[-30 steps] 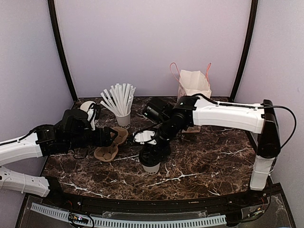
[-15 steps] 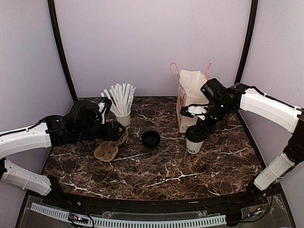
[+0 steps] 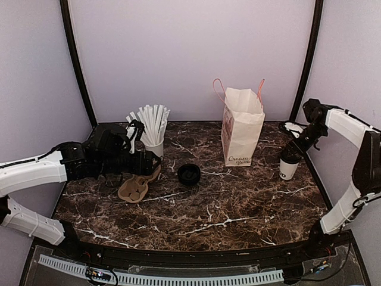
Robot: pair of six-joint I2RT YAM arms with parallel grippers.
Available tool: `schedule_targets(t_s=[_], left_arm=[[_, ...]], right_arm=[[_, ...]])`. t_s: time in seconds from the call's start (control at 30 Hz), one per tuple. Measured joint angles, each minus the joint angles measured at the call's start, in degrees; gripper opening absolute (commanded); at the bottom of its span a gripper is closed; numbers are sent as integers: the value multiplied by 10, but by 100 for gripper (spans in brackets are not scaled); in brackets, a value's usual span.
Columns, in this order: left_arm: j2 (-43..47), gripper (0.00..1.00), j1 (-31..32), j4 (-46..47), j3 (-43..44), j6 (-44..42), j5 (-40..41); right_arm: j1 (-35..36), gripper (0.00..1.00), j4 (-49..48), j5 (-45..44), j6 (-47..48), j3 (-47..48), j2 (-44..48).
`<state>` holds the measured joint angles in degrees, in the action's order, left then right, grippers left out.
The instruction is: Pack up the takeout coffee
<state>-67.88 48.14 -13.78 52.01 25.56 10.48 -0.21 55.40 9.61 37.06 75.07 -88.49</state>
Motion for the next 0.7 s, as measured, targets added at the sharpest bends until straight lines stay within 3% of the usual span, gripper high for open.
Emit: schedule_targets(t_s=[0.27,0.5,0.7], left_arm=[[23,82,0,-1,-7,2,-2],[35,82,0,-1,-9,2,-2],[33,79,0,-1,-9,-10,-11]], right_arm=[[-42,86,-39,-3,-16,37,-65],[-42,88,-17,15,-29,72,-51],[-12,85,19,47,-30,157,20]])
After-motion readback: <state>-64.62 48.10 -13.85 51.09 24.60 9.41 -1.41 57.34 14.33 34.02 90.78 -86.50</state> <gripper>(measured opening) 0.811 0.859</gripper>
